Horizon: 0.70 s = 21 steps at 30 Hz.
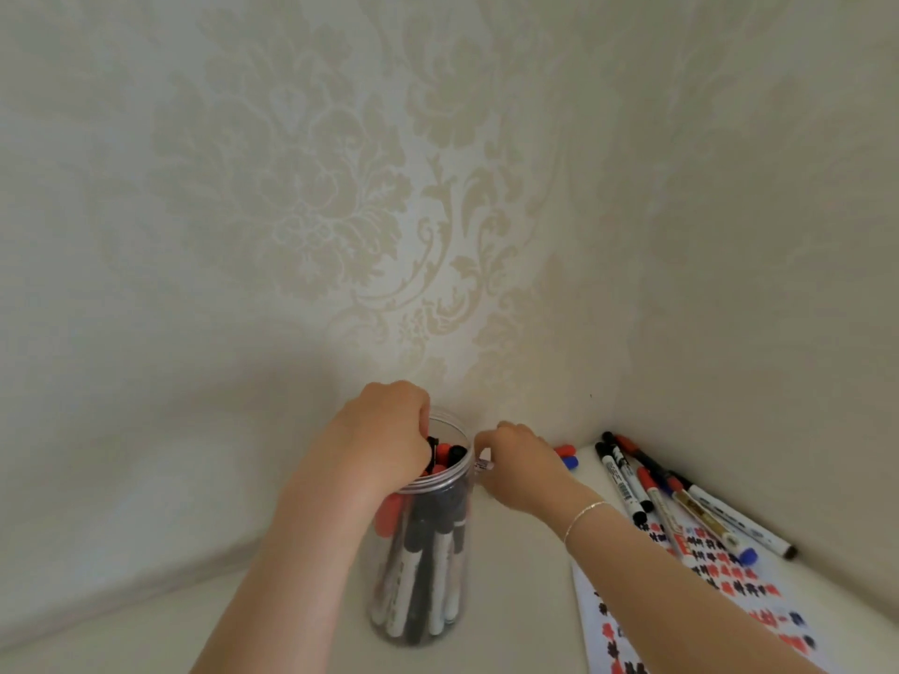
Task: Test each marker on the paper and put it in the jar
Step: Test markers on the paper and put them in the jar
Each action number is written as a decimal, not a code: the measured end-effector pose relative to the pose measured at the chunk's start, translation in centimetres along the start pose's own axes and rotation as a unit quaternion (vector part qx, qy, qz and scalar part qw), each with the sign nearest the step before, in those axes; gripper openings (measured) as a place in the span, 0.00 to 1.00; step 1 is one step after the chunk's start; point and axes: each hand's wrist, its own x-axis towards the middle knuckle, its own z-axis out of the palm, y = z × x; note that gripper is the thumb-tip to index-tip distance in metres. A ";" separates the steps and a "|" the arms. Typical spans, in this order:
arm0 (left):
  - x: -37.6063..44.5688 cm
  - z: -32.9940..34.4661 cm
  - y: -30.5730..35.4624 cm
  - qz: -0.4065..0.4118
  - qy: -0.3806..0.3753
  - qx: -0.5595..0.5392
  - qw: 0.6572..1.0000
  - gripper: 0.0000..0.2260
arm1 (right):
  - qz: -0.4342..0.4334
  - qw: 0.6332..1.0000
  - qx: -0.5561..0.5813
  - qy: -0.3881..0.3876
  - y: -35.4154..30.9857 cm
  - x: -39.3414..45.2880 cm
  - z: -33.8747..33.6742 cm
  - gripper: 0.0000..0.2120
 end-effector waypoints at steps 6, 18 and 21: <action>0.6 0.5 0.4 -0.026 -0.017 0.056 0.998 0.05 | 0.074 0.993 0.091 -0.013 -0.2 -0.5 -0.6 0.05; -2.8 0.2 3.7 0.213 0.325 -0.189 0.902 0.08 | 0.193 0.779 0.596 0.013 2.9 -3.2 -3.3 0.09; -3.5 2.8 5.8 0.260 0.279 -0.285 0.880 0.07 | 0.182 0.678 0.712 0.026 3.8 -4.4 -4.2 0.05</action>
